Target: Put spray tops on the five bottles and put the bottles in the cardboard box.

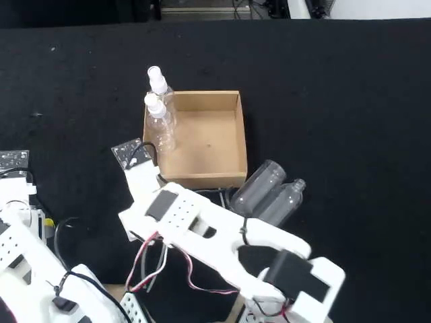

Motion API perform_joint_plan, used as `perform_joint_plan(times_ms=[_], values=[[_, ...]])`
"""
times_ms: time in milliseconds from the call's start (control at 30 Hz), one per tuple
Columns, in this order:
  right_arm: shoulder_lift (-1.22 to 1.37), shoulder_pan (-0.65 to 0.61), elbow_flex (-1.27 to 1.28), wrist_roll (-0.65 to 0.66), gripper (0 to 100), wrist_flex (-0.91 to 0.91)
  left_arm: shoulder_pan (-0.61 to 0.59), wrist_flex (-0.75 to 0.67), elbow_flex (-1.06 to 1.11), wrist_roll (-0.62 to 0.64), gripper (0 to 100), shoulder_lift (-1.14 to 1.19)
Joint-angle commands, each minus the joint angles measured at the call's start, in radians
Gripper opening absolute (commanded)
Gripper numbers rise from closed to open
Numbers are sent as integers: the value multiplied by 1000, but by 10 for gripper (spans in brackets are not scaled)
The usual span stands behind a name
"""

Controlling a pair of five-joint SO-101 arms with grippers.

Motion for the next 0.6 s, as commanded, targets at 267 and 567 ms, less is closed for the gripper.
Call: perform_joint_plan(times_ms=[267, 567], values=[[-59, 6, -134, -9, 205, 132, -4, 3, -24, 6, 29, -28], [25, 104, -90, -51, 205, 18, -4, 9, -18, 6, 29, -28]])
